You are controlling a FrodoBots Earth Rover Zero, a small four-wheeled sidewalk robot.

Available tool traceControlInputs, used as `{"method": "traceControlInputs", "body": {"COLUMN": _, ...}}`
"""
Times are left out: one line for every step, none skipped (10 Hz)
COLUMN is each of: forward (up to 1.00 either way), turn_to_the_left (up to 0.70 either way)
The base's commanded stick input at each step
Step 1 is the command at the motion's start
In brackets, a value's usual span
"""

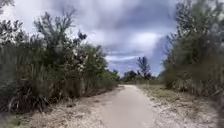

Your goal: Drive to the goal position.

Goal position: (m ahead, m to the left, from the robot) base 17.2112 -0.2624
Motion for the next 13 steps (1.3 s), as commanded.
{"method": "traceControlInputs", "body": {"forward": 0.85, "turn_to_the_left": 0.00}}
{"method": "traceControlInputs", "body": {"forward": 0.85, "turn_to_the_left": 0.00}}
{"method": "traceControlInputs", "body": {"forward": 0.85, "turn_to_the_left": 0.00}}
{"method": "traceControlInputs", "body": {"forward": 0.85, "turn_to_the_left": 0.00}}
{"method": "traceControlInputs", "body": {"forward": 0.85, "turn_to_the_left": 0.00}}
{"method": "traceControlInputs", "body": {"forward": 0.85, "turn_to_the_left": 0.00}}
{"method": "traceControlInputs", "body": {"forward": 0.85, "turn_to_the_left": 0.00}}
{"method": "traceControlInputs", "body": {"forward": 0.85, "turn_to_the_left": 0.00}}
{"method": "traceControlInputs", "body": {"forward": 0.85, "turn_to_the_left": 0.00}}
{"method": "traceControlInputs", "body": {"forward": 0.85, "turn_to_the_left": 0.00}}
{"method": "traceControlInputs", "body": {"forward": 0.85, "turn_to_the_left": 0.00}}
{"method": "traceControlInputs", "body": {"forward": 0.85, "turn_to_the_left": 0.00}}
{"method": "traceControlInputs", "body": {"forward": 0.85, "turn_to_the_left": 0.00}}
